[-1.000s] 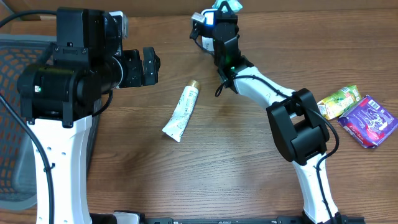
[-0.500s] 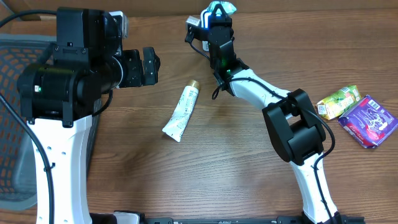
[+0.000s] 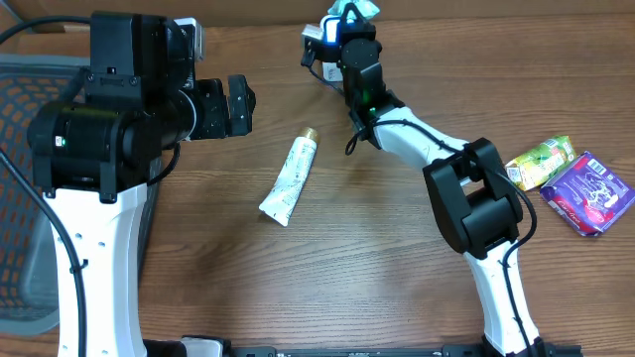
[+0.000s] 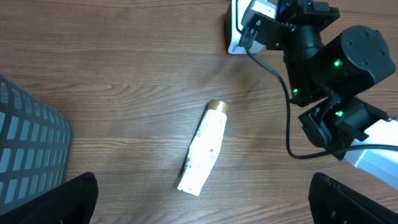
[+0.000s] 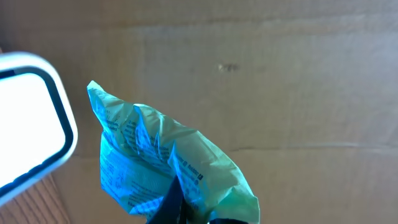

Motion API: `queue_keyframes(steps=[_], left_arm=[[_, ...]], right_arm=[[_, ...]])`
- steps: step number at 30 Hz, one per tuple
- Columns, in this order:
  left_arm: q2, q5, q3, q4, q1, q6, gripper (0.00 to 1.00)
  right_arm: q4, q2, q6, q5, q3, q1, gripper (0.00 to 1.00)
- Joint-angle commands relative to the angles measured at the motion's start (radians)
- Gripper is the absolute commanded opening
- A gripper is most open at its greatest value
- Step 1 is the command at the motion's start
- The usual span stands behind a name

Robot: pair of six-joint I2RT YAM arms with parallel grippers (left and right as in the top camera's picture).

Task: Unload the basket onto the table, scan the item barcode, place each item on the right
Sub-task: 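Hold the mint-green wrapper in front of the scanner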

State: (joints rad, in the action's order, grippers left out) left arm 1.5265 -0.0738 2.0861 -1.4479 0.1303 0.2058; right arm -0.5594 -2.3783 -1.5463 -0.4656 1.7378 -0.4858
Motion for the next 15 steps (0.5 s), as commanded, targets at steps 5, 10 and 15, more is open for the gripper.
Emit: queue_keyframes(steps=[5, 10, 15], left_arm=[[0.007, 0.003, 0.009, 0.0, 0.001, -0.019, 1.0], [0.007, 0.003, 0.009, 0.001, 0.001, -0.019, 1.0], [0.007, 0.003, 0.009, 0.001, 0.001, -0.019, 1.0]], right_arm=[[-0.014, -0.007, 0.001, 0.026, 0.022, 0.002, 0.04], [-0.014, -0.007, 0.001, 0.026, 0.022, -0.005, 0.04], [-0.008, -0.007, 0.001, 0.026, 0.022, -0.01, 0.04]])
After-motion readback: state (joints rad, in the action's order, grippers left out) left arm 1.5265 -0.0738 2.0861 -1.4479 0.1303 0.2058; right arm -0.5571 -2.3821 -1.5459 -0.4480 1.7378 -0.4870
